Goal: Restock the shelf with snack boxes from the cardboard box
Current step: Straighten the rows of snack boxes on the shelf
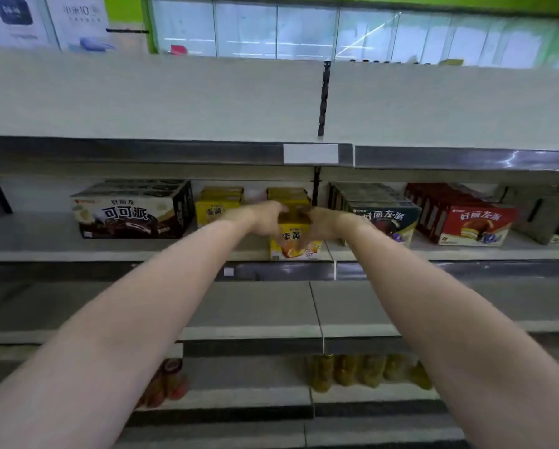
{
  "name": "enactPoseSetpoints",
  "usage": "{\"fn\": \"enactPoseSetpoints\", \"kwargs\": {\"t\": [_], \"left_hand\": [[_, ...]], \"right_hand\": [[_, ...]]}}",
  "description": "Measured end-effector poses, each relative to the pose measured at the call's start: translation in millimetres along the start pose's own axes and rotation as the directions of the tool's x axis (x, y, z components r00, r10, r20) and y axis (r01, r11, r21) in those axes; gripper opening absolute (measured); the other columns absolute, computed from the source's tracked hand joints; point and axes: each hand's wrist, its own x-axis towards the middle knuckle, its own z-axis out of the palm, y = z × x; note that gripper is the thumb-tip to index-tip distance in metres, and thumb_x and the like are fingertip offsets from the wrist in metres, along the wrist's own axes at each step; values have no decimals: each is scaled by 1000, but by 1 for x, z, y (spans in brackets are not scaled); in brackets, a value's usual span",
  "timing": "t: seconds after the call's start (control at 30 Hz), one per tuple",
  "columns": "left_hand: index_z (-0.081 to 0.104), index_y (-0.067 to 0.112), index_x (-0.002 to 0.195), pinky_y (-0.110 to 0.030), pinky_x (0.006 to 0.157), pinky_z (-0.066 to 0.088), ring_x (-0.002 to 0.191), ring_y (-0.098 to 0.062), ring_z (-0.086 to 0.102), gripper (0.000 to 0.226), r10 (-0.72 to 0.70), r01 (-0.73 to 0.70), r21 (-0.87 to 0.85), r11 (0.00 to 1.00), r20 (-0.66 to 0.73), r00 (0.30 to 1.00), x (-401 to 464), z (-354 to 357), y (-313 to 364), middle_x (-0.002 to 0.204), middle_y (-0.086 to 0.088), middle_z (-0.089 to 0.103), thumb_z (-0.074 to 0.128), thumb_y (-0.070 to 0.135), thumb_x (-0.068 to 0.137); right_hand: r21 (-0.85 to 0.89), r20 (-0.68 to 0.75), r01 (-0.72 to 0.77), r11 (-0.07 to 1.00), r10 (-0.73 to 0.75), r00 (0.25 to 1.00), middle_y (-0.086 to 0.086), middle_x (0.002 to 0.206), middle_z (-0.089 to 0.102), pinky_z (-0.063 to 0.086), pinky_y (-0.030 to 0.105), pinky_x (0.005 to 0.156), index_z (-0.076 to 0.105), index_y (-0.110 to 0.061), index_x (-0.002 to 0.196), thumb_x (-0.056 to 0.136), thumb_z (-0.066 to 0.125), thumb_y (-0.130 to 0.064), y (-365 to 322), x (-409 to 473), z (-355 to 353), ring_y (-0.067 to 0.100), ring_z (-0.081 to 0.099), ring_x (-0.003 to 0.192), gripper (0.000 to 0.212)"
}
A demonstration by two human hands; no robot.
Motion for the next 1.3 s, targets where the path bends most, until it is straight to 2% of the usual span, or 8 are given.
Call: {"fn": "enactPoseSetpoints", "kwargs": {"t": [0.13, 0.33, 0.53, 0.67, 0.87, 1.03, 1.2, 1.3], "left_hand": [[32, 15, 151, -35, 107, 40, 135, -26, 45, 73, 3, -18, -110, 994, -133, 991, -4, 16, 0, 150, -8, 43, 64, -1, 88], [34, 17, 151, -36, 105, 44, 131, -27, 48, 71, 6, -32, -134, 990, -185, 983, -4, 25, -2, 148, -9, 45, 57, -8, 89], [27, 17, 154, -34, 98, 49, 126, -27, 52, 75, -4, -25, -182, 983, -158, 987, -5, 20, 5, 154, -10, 36, 58, -3, 88], [40, 17, 149, -29, 97, 44, 128, -24, 50, 61, 56, -103, -221, 970, -207, 977, -3, 11, 16, 151, -9, 42, 58, 6, 91], [41, 18, 147, -31, 105, 35, 139, -25, 39, 57, 121, -196, -256, 946, -284, 951, -1, 11, 60, 153, -7, 38, 59, 8, 94], [47, 15, 141, -25, 96, 35, 131, -24, 47, 55, 199, -278, -256, 926, -295, 935, 8, 31, 103, 143, -9, 49, 67, 10, 89], [38, 19, 148, -31, 105, 38, 134, -24, 45, 76, 93, -205, -448, 870, -261, 961, 30, 38, 131, 149, -7, 44, 77, 16, 82], [34, 21, 149, -35, 106, 41, 131, -26, 48, 81, 51, -158, -399, 903, -267, 962, 48, 41, 139, 148, -8, 45, 78, 14, 81]], "right_hand": [[6, -242, 45, 999, -42, 969, 2, 115, 66, 53, 37, 93, 56, -19, 122, 81, 80, -25, 0, 11, 26, 21, 63, 98, 48], [-40, -353, 48, 998, -59, 934, 4, 110, 66, 55, 42, 91, 58, -17, 117, 79, 80, -20, -4, 13, 34, 25, 65, 97, 45], [2, -277, 95, 995, -91, 957, 5, 126, 59, 49, 40, 100, 47, -18, 136, 82, 77, -15, 2, -1, 22, 26, 59, 112, 63], [47, -369, 96, 994, -72, 927, 11, 140, 49, 44, 35, 104, 45, -16, 141, 88, 69, -17, 15, -22, 8, 28, 53, 123, 58], [19, -498, -42, 999, 46, 866, 15, 135, 49, 45, 45, 103, 47, -17, 141, 90, 66, -21, 61, -62, -12, 36, 48, 125, 55], [19, -503, -114, 993, 108, 857, 17, 143, 42, 41, 45, 107, 43, -19, 144, 88, 68, -26, 106, -76, -15, 39, 40, 132, 62], [121, -546, -88, 989, 140, 826, 18, 149, 37, 37, 46, 112, 37, -24, 150, 81, 78, -44, 151, -69, -27, 38, 38, 136, 82], [146, -550, -72, 987, 141, 823, 20, 155, 28, 38, 45, 112, 28, -37, 153, 75, 82, -47, 175, -57, -35, 41, 38, 136, 95]]}}
